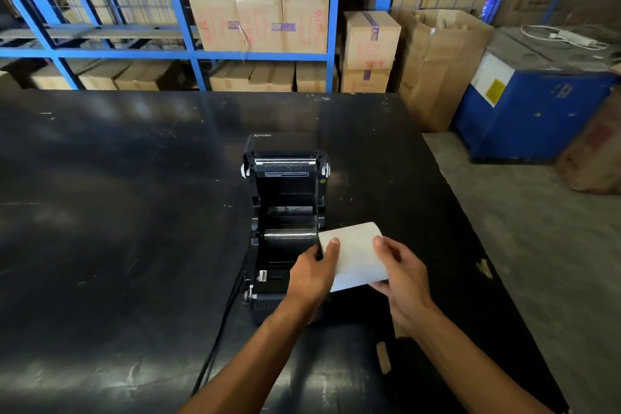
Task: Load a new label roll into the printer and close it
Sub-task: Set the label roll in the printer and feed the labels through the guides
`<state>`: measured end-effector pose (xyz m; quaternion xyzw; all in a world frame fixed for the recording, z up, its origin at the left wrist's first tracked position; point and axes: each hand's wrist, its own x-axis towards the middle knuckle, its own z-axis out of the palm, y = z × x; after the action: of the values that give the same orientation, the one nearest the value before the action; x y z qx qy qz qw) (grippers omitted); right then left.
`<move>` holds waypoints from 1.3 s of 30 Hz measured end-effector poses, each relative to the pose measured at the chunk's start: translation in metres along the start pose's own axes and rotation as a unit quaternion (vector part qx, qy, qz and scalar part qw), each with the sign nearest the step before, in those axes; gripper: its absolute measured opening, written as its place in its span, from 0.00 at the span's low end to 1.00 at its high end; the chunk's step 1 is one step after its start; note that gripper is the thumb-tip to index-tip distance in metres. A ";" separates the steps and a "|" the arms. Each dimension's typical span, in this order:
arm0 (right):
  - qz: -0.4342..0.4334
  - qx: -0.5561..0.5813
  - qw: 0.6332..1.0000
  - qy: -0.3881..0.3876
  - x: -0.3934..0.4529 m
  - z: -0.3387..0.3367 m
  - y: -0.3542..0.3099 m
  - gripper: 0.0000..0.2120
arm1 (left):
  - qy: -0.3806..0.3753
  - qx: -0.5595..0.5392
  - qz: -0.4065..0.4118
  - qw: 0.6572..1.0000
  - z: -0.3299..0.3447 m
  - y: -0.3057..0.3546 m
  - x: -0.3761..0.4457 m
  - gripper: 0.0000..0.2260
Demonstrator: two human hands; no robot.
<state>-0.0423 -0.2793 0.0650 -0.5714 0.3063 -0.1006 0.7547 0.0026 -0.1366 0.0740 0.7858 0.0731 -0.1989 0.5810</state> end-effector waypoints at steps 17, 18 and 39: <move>-0.075 -0.056 0.989 -0.116 -0.001 0.078 0.005 0.21 | 0.070 -0.015 0.123 0.990 -0.062 -0.003 0.019 0.24; -0.072 -0.061 0.990 -0.104 0.000 0.080 0.009 0.22 | 0.079 -0.011 0.121 0.990 -0.062 -0.005 0.020 0.25; -0.020 -0.111 0.993 -0.029 0.017 0.107 0.058 0.21 | 0.118 0.141 -0.022 0.983 -0.064 -0.036 0.063 0.25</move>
<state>0.0213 -0.1828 0.0228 -0.6605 0.2818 -0.0644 0.6930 0.0623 -0.0722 0.0326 0.8758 0.1301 -0.1260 0.4473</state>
